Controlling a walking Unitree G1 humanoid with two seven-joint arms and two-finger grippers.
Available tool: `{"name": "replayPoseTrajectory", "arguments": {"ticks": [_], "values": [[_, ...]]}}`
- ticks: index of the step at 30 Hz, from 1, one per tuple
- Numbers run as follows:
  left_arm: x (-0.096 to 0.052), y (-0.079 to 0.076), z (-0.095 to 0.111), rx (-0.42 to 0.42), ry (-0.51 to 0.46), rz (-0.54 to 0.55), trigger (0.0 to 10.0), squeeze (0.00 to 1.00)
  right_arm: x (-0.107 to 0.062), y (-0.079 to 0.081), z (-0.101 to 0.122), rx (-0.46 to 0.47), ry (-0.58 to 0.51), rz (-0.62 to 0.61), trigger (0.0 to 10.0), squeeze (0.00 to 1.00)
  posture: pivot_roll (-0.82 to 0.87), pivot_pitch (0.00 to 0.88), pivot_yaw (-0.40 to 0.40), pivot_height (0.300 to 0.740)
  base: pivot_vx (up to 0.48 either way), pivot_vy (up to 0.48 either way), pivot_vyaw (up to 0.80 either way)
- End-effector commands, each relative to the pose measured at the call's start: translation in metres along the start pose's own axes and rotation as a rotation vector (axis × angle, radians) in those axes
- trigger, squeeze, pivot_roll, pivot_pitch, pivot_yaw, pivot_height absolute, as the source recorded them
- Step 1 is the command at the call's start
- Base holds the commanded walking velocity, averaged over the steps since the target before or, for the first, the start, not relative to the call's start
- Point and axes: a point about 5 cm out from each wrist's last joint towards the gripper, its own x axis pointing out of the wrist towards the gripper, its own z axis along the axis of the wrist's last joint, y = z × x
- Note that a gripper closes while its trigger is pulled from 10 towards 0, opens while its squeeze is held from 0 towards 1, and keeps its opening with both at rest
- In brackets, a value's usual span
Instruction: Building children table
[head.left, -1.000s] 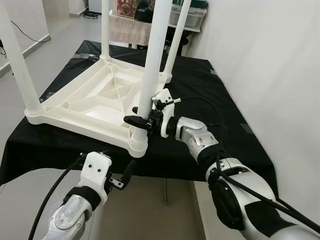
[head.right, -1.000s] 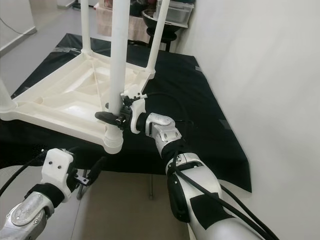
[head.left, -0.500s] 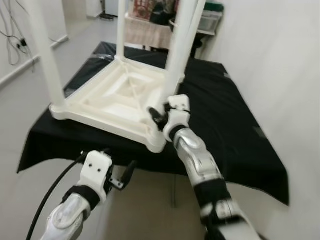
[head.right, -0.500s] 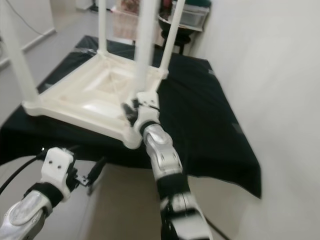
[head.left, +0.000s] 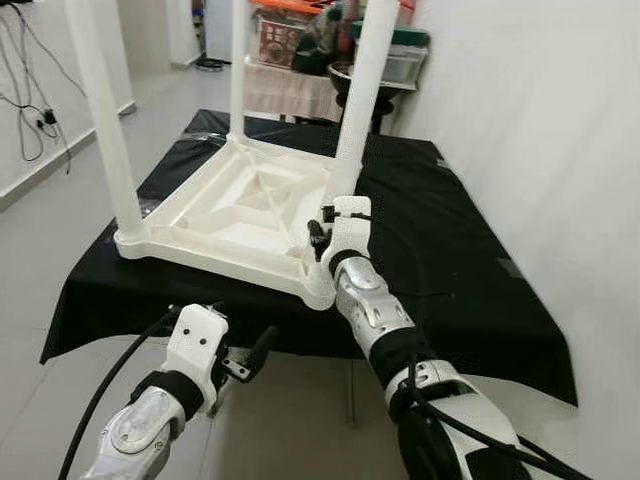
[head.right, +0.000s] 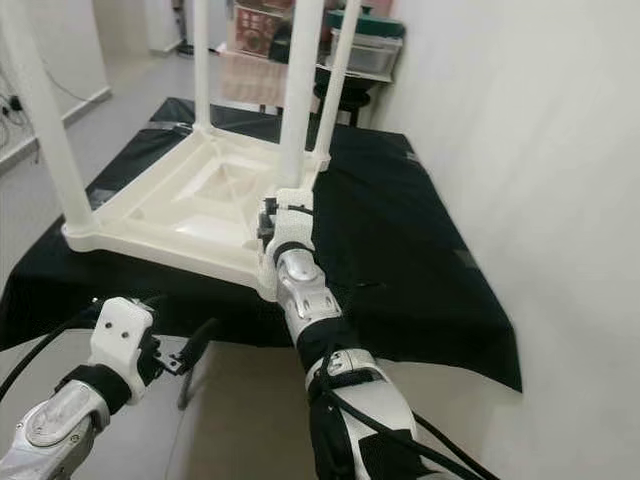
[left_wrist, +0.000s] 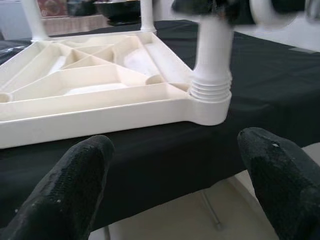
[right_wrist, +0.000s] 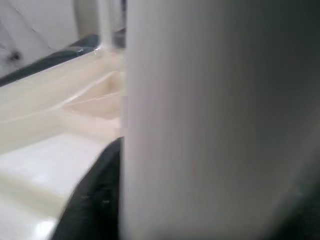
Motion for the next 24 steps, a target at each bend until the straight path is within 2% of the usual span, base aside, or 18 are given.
{"name": "replayPoseTrajectory", "arguments": {"ticks": [1, 2, 5, 8, 9, 10, 11, 12, 15, 18, 19, 21, 23, 24], "values": [[0.002, -0.003, -0.004, -0.008, 0.01, -0.005, 10.0, 0.0, 0.006, -0.02, 0.013, -0.034, -0.031, -0.091, 10.0, 1.0, 0.1, 0.025, -0.163, 0.74, 0.0, 0.0, 0.0], [0.002, -0.003, -0.004, -0.008, 0.01, -0.005, 10.0, 0.0, 0.006, -0.02, 0.013, -0.034, -0.031, -0.091, 10.0, 1.0, 0.1, 0.025, -0.163, 0.74, 0.0, 0.0, 0.0], [0.002, -0.002, -0.005, -0.006, 0.011, -0.001, 10.0, 0.0, 0.012, -0.041, 0.022, -0.018, -0.046, -0.169, 10.0, 1.0, 0.1, 0.024, -0.163, 0.74, 0.0, 0.0, 0.0], [0.002, -0.001, -0.005, -0.006, 0.011, 0.001, 10.0, 0.0, 0.013, -0.044, 0.021, 0.017, -0.035, -0.16, 10.0, 1.0, 0.1, 0.025, -0.162, 0.74, 0.0, 0.0, 0.0], [0.002, -0.001, -0.005, -0.007, 0.011, 0.002, 10.0, 0.0, 0.013, -0.044, 0.021, 0.051, -0.031, -0.139, 10.0, 0.86, 0.09, 0.031, -0.158, 0.74, 0.0, 0.0, 0.0], [0.002, 0.0, -0.005, -0.007, 0.012, 0.003, 10.0, 0.0, 0.013, -0.044, 0.021, 0.074, -0.028, -0.124, 10.0, 0.77, 0.09, 0.031, -0.158, 0.74, 0.0, 0.0, 0.0], [0.002, 0.0, -0.005, -0.007, 0.012, 0.003, 10.0, 0.0, 0.013, -0.044, 0.021, 0.074, -0.028, -0.124, 10.0, 0.77, 0.09, 0.031, -0.158, 0.74, 0.0, 0.0, 0.0], [0.002, 0.0, -0.005, -0.008, 0.013, 0.004, 10.0, 0.0, 0.013, -0.042, 0.019, 0.1, -0.028, -0.092, 10.0, 0.0, 0.09, 0.035, -0.153, 0.74, 0.0, 0.0, 0.0], [0.002, 0.001, -0.004, -0.009, 0.014, 0.009, 10.0, 0.0, 0.011, -0.038, 0.012, 0.135, -0.011, -0.022, 10.0, 0.0, 0.09, 0.037, -0.153, 0.74, 0.0, 0.0, 0.0], [0.003, 0.004, -0.003, -0.009, 0.014, 0.016, 10.0, 0.0, 0.005, -0.025, 0.004, 0.271, -0.014, 0.124, 10.0, 0.0, 0.08, 0.043, -0.149, 0.74, 0.0, 0.0, 0.0], [0.003, 0.004, -0.003, -0.009, 0.014, 0.016, 10.0, 0.0, 0.005, -0.025, 0.004, 0.271, -0.014, 0.124, 10.0, 0.0, 0.08, 0.043, -0.149, 0.74, 0.0, 0.0, 0.0], [0.004, 0.008, -0.002, -0.006, 0.01, 0.035, 10.0, 0.0, -0.002, -0.014, 0.004, 0.335, -0.056, 0.268, 10.0, 0.0, 0.07, 0.046, -0.146, 0.74, 0.0, 0.0, 0.0], [0.004, 0.008, -0.002, -0.006, 0.01, 0.035, 10.0, 0.0, -0.002, -0.014, 0.004, 0.335, -0.056, 0.268, 10.0, 0.0, 0.07, 0.046, -0.146, 0.74, 0.0, 0.0, 0.0], [0.004, 0.011, -0.002, -0.009, 0.008, 0.05, 10.0, 0.0, -0.008, -0.01, 0.002, 0.343, -0.073, 0.344, 10.0, 0.0, 0.06, 0.046, -0.144, 0.74, 0.0, 0.0, 0.0]]}}
